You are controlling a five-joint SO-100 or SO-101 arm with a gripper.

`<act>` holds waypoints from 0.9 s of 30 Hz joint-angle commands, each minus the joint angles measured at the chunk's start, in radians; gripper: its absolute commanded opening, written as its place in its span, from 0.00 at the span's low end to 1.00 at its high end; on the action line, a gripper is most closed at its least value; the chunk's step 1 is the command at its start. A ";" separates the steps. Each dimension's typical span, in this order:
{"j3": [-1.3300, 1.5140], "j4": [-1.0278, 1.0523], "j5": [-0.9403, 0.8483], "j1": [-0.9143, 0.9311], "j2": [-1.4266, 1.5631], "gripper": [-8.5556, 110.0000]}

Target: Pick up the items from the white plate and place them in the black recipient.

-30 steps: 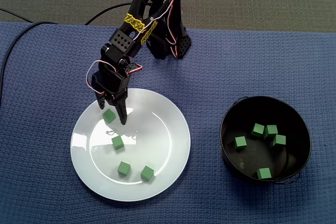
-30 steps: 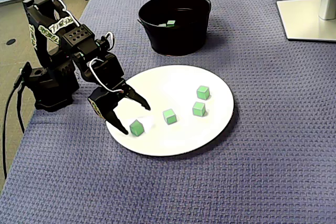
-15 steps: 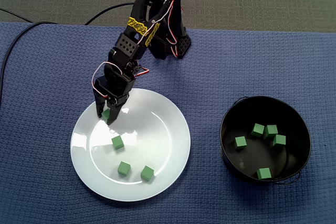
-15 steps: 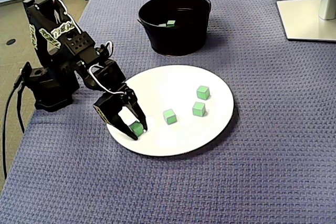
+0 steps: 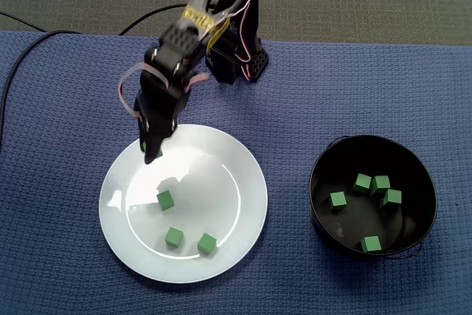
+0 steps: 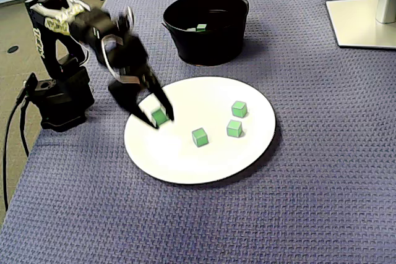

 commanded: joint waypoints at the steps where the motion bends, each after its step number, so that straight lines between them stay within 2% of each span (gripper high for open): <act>1: -0.368 0.264 0.374 -0.158 0.112 0.07; 4: -0.517 0.322 0.653 -0.373 0.120 0.07; 6: -0.583 0.265 0.770 -0.551 0.110 0.07; 11: -0.787 0.127 0.742 -1.040 -0.143 0.07; 13: -0.874 0.144 0.640 -1.155 -0.327 0.07; 16: -0.810 0.052 0.502 -1.220 -0.523 0.07; 21: -0.730 -0.021 0.428 -1.261 -0.696 0.08; 23: -0.738 0.011 0.410 -1.262 -0.719 0.35; 24: -0.746 0.054 0.362 -1.261 -0.704 0.42; 27: -0.739 0.160 0.314 -1.197 -0.540 0.43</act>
